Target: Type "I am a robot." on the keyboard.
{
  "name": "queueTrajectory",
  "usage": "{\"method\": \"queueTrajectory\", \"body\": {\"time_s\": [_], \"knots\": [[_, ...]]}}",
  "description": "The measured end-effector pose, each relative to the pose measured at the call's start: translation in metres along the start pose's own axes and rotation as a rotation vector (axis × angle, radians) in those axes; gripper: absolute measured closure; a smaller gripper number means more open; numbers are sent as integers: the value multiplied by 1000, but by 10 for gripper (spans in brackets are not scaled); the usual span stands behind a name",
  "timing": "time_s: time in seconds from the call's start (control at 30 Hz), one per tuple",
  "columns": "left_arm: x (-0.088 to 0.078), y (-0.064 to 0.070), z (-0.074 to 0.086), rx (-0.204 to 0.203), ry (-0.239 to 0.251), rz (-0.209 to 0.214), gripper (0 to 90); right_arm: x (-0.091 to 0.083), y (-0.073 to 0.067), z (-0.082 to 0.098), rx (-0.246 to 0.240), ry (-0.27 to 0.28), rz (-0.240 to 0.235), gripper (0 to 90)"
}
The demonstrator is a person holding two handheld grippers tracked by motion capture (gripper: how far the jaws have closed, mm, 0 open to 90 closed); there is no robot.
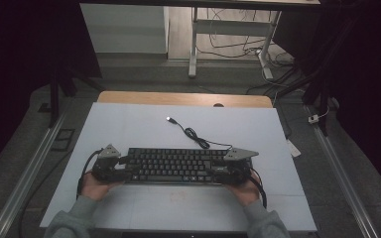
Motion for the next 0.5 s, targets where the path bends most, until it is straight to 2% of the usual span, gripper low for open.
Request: {"method": "queueTrajectory", "body": {"time_s": [0.33,0.5], "knots": [[-3,3,-1,10,-12,29,385,-1,0,0,-1,2,2,509],[-2,9,-3,31,-15,45,383,-1,0,-1,-1,3,3,509]]}}
Point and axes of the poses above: each handheld gripper's, and its own axes: x roughly forward along the jaws, z roughly out of its underside, y roughly to its right, the point moved 1 cm from there along x, roughly forward along the jaws, and after that the axes turned 9 degrees about -x, right-handed, at the moved point
